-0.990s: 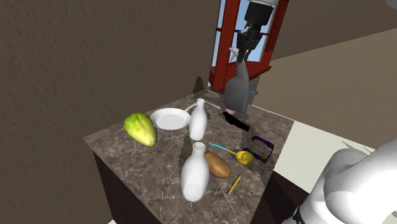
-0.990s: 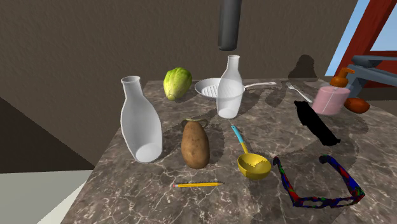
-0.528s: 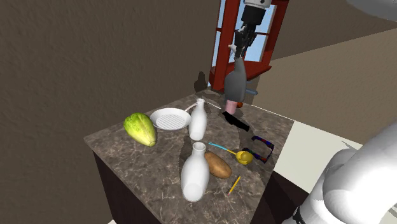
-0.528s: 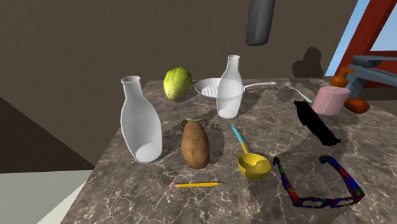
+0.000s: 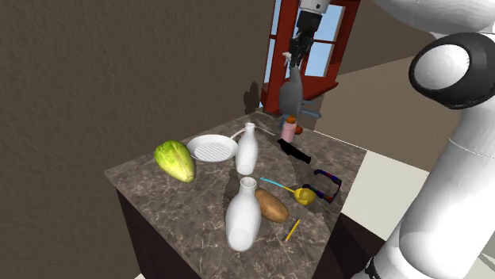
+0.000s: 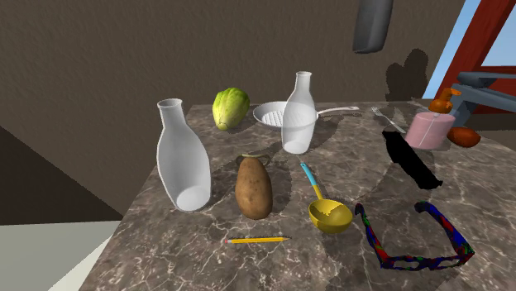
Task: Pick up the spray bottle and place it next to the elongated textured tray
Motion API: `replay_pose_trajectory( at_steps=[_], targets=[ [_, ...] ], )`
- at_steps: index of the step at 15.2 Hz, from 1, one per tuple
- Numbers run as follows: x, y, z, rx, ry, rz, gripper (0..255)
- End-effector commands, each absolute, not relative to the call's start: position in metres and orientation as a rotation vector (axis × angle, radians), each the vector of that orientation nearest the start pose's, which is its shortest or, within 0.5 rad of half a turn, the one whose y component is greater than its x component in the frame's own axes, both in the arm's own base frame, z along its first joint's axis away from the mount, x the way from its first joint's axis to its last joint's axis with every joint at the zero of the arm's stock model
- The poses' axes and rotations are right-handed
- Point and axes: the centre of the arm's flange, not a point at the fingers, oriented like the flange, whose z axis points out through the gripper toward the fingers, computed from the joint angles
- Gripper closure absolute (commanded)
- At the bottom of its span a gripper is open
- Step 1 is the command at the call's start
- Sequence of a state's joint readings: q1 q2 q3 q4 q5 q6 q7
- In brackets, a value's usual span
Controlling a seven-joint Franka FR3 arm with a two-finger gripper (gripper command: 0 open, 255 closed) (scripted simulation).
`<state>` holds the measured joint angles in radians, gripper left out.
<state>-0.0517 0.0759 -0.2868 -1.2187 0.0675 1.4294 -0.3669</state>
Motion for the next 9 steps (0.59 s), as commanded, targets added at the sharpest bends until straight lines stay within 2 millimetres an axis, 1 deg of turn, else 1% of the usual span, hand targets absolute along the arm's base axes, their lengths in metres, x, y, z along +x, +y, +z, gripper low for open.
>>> replay_pose_trajectory(
  at_steps=[1,4,5,9],
  targets=[
    [0.543,-0.19,0.733,-3.139,-0.074,-0.228,255],
    [0.569,-0.22,0.734,-3.139,-0.074,-0.228,255],
    [0.572,-0.225,0.734,-3.139,-0.074,-0.228,255],
    [0.572,-0.225,0.712,-3.139,-0.074,-0.228,255]
  ],
)
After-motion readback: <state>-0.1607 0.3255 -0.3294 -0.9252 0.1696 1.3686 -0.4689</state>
